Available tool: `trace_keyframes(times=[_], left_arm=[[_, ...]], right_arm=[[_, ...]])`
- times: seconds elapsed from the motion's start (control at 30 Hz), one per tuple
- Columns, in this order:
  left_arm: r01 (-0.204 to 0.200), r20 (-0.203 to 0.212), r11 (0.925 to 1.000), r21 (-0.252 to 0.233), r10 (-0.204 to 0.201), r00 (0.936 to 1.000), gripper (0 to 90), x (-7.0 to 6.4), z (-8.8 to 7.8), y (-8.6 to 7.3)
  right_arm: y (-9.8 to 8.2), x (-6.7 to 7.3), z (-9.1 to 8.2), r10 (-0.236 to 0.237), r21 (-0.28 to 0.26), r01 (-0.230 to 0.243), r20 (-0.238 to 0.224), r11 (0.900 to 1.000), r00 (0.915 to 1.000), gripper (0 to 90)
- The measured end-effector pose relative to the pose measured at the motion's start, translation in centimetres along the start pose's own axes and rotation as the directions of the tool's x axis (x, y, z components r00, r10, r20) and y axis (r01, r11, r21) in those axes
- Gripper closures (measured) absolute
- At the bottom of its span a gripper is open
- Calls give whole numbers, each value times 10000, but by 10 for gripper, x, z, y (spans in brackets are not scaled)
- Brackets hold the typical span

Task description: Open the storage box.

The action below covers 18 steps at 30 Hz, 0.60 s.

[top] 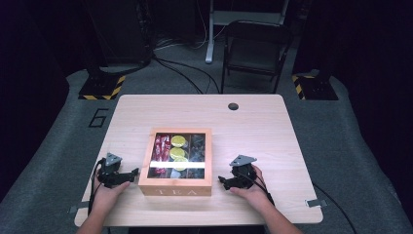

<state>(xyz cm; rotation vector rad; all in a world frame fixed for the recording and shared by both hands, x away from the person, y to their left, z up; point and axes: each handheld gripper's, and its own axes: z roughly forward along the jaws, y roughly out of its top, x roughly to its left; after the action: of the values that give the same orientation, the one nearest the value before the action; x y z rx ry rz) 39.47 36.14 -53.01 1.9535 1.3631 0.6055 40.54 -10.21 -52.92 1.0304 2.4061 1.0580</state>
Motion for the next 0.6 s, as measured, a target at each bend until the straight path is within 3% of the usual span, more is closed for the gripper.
trace_keyframes(times=[0.1, 0.3, 0.43, 0.6], left_arm=[[48, -4, 10000, 76, -48, 10000, 190, 0, -1, 1], [198, -94, 9995, 253, -196, 9998, 287, 1, -4, 3], [282, 122, 9980, 559, -289, 9995, 330, -1, -8, 7], [330, 310, 9975, 622, -350, 9989, 358, -3, -15, 11]], right_arm=[[0, 0, 0, -17, -30, 17, 35, 10000, 10000, 147], [4, 0, -3, 70, 407, -73, 76, 9991, 9999, 228], [6, -3, -9, 435, 626, -433, -16, 9971, 9991, 344], [8, -6, -14, 559, 593, -549, -161, 9967, 9983, 397]])
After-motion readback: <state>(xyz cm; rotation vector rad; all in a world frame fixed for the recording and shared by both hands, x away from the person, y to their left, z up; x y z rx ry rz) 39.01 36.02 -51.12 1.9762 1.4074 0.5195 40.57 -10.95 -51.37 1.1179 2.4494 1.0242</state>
